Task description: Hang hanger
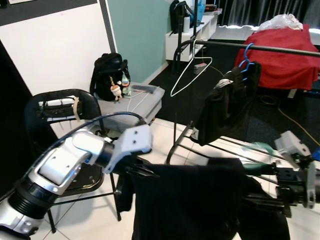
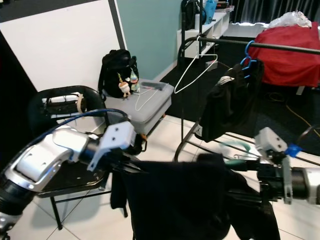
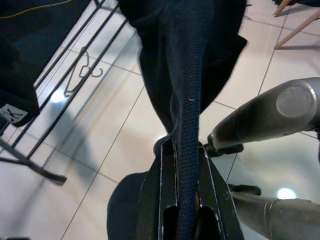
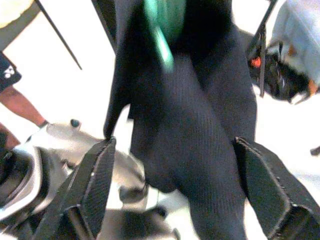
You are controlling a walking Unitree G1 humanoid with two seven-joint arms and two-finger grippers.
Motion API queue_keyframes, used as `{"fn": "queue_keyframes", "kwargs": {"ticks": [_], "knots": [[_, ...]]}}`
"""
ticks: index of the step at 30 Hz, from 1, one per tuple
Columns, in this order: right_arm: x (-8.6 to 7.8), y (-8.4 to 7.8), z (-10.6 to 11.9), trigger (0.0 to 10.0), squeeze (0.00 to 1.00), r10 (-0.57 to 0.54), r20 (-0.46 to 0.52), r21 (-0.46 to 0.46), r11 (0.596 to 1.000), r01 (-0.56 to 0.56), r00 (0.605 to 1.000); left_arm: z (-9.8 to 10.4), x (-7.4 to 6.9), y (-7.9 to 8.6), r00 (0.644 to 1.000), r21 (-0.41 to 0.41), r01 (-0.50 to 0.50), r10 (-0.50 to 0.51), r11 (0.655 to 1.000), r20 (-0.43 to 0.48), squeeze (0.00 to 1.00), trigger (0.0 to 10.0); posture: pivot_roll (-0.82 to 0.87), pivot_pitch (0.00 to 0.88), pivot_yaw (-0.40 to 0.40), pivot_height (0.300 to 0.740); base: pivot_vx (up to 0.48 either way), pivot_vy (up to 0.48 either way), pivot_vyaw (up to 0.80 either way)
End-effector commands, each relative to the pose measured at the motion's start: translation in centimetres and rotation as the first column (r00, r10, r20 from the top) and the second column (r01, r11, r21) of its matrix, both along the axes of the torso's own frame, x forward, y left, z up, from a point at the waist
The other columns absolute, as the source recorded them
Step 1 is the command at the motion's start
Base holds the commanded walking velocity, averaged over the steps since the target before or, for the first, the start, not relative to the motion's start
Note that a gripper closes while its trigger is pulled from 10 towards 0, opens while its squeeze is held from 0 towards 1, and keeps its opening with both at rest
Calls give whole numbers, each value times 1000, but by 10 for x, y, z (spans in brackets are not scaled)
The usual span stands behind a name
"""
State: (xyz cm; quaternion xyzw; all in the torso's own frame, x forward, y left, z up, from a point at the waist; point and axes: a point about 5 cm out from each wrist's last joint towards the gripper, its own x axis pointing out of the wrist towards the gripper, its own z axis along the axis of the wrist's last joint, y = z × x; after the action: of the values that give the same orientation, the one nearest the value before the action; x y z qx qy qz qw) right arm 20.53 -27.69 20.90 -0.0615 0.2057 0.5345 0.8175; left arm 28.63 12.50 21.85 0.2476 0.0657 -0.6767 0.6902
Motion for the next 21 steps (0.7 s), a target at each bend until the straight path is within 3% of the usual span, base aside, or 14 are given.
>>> {"fn": "queue_keyframes", "kwargs": {"ticks": [1,3,4,6,7,9,10,15,17,21], "knots": [[-9,-4,2,10000,1000,29,-35,-17,999,-30,999,14,4,9,1000,-33,-6,7,999,27,0,0,-251,0,81,740,0,0,0],[-9,-4,2,10000,1000,29,-35,-17,999,-30,999,14,4,9,1000,-33,-6,7,999,27,0,0,-251,0,81,740,0,0,0],[-18,-13,1,10000,788,27,-79,-54,998,-31,997,18,6,12,999,-40,-4,5,999,33,0,0,-262,0,83,740,0,0,0],[-18,-13,1,10000,788,27,-79,-54,998,-31,997,18,6,12,999,-40,-4,5,999,33,0,0,-262,0,83,740,0,0,0],[-23,-20,9,10000,59,8,-84,-43,999,-11,996,20,6,12,999,-41,7,-6,999,37,0,0,-270,0,87,740,0,0,0],[-23,-20,9,10000,59,8,-84,-43,999,-11,996,20,6,12,999,-41,7,-6,999,37,0,0,-270,0,87,740,0,0,0],[-27,-24,18,10000,0,2,-80,-12,1000,-3,997,20,6,9,999,-44,24,-23,999,36,0,0,-277,0,90,740,0,0,0],[-31,-25,18,10000,0,1,-91,-23,1000,-3,996,20,5,7,999,-47,38,-37,998,35,0,0,-280,0,91,740,0,0,0],[-27,-21,4,10000,0,-45,-56,-80,996,40,997,25,3,3,997,-83,72,-69,994,36,0,0,-279,0,94,740,0,0,0],[-19,-11,1,10000,0,-58,9,-61,996,58,998,31,0,0,993,-117,116,-112,986,39,0,0,-275,0,93,740,0,0,0]]}}
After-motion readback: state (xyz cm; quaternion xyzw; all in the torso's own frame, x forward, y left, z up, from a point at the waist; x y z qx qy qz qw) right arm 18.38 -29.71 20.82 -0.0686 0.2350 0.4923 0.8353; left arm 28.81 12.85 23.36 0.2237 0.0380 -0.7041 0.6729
